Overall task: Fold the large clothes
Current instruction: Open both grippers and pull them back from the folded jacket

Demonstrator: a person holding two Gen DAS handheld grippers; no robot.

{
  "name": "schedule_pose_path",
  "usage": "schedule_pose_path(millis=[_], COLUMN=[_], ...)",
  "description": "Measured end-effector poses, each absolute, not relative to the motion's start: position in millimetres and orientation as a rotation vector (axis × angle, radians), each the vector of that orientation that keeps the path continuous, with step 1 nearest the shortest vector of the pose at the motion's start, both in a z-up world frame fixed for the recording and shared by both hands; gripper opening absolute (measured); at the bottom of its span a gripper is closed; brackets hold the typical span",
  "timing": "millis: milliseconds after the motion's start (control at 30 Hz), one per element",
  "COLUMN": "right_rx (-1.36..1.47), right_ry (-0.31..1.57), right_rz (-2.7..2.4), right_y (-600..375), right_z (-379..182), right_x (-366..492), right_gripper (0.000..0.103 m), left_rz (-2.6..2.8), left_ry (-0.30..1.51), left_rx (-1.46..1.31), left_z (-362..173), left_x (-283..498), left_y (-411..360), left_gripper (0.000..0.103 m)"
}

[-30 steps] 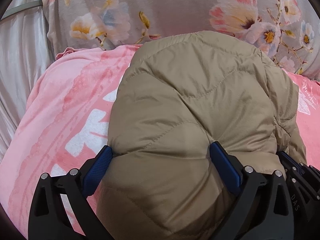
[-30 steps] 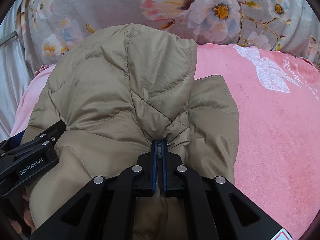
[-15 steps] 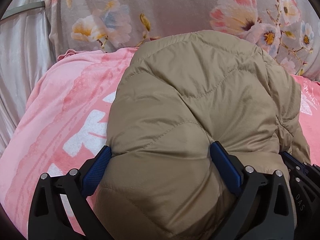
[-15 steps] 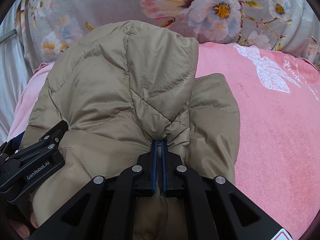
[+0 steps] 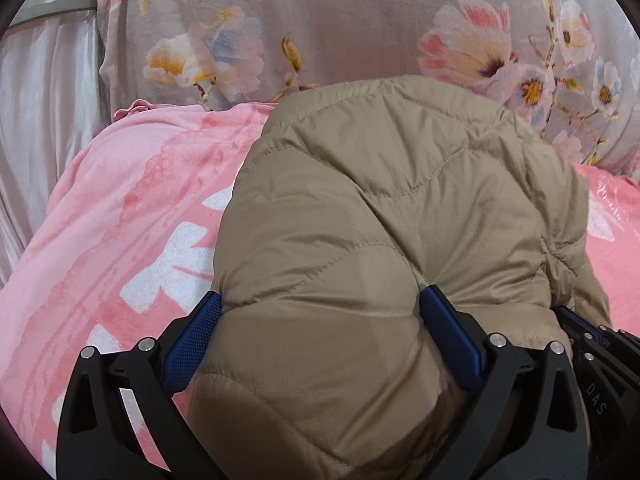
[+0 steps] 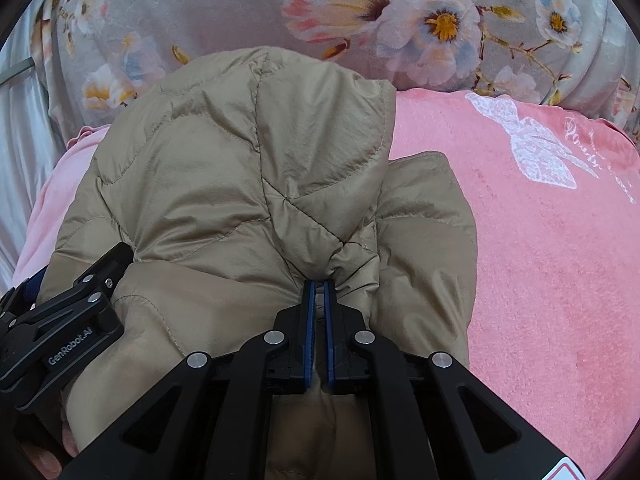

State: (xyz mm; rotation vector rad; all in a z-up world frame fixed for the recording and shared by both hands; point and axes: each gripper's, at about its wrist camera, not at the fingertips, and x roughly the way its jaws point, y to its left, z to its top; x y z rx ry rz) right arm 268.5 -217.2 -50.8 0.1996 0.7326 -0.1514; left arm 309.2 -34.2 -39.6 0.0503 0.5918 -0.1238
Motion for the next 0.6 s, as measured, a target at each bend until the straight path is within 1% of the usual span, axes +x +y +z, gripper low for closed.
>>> schedule_pose_path(millis=[33, 67, 100, 133, 167, 200, 267, 367, 500, 600], right_rx=[0.2, 0.197, 0.185, 0.176, 0.174, 0.185, 0.235, 0.278, 0.24, 0.18], right_ry=[0.726, 0.718, 0.715, 0.714, 0.702, 0.692, 0.693, 0.709, 0.757, 0.796], right_rz=[-0.153, -0.16, -0.171, -0.185, -0.203, -0.208, -0.185, -0.162, -0.16, -0.183], right_y=[-217, -217, -216, -214, -214, -215, -220, -226, -219, -211], right_z=[-49, -46, -43, -39, -33, -29, -22, -14, -9, -17], right_x=[266, 263, 257, 252, 241, 232, 216, 187, 163, 160], right_gripper=[0.004, 0.006, 0.014, 0.019, 0.028, 0.035, 0.037, 0.039, 0.039, 0.039], left_rz=[-0.132, -0.134, -0.137, -0.138, -0.136, -0.132, -0.134, -0.127, -0.09, -0.05], left_ry=[0.586, 0.579, 0.571, 0.563, 0.55, 0.54, 0.538, 0.56, 0.652, 0.694], left_rx=[0.035, 0.024, 0.018, 0.017, 0.021, 0.028, 0.038, 0.057, 0.117, 0.141], left_z=[-38, -37, -35, -33, -30, -27, -21, -13, -15, -25], left_x=[306, 301, 294, 287, 278, 267, 250, 228, 206, 197], left_y=[-30, -27, -23, -20, -17, -14, -9, -3, -3, -4], left_gripper=[0.097, 0.097, 0.097, 0.097, 0.097, 0.096, 0.096, 0.096, 0.096, 0.096])
